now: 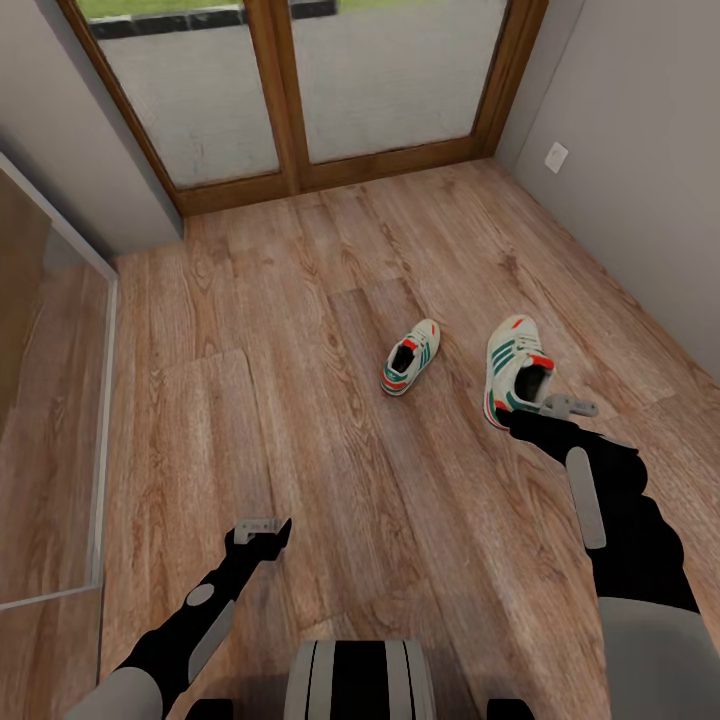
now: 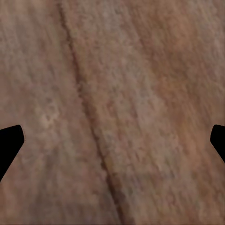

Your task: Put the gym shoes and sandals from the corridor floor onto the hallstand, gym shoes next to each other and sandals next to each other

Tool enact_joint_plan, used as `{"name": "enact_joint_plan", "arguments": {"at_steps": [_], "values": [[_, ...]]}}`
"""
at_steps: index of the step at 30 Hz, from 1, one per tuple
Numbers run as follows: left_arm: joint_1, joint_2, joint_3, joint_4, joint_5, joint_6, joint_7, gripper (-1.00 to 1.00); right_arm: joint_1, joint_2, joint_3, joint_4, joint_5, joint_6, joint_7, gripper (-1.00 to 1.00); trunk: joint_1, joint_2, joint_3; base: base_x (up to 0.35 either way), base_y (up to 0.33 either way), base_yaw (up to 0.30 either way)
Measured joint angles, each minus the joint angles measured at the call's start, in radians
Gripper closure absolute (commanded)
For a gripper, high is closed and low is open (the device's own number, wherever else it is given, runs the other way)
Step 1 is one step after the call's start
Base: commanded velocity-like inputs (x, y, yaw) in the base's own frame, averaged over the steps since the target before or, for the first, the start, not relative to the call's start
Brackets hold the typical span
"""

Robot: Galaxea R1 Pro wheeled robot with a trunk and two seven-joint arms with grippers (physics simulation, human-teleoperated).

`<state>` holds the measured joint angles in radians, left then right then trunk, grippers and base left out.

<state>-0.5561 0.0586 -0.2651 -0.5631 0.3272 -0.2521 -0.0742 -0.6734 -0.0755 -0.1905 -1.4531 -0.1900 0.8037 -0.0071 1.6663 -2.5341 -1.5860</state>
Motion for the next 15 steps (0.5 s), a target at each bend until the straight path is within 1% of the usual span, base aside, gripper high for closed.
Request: {"name": "enact_joint_plan", "arguments": {"at_steps": [7, 10, 15], "values": [[0.0, 0.0, -0.002, 0.004, 0.001, 0.0, 0.0, -1.0, 0.0, 0.003, 0.001, 0.003, 0.0, -0.001, 0.0, 1.0, 0.0, 0.0, 0.0, 0.001, 0.0, -0.018], [0.0, 0.0, -0.001, 0.004, 0.001, 0.0, 0.0, -1.0, 0.001, 0.002, 0.001, 0.004, 0.001, -0.002, 0.0, 1.0, 0.0, 0.0, 0.0, 0.162, 0.0, -0.217], [0.0, 0.0, -0.002, 0.004, 0.001, 0.0, 0.0, -1.0, 0.001, 0.003, 0.001, 0.004, 0.001, -0.002, 0.0, 1.0, -0.001, 0.0, 0.0, 0.299, 0.0, -0.283]]}}
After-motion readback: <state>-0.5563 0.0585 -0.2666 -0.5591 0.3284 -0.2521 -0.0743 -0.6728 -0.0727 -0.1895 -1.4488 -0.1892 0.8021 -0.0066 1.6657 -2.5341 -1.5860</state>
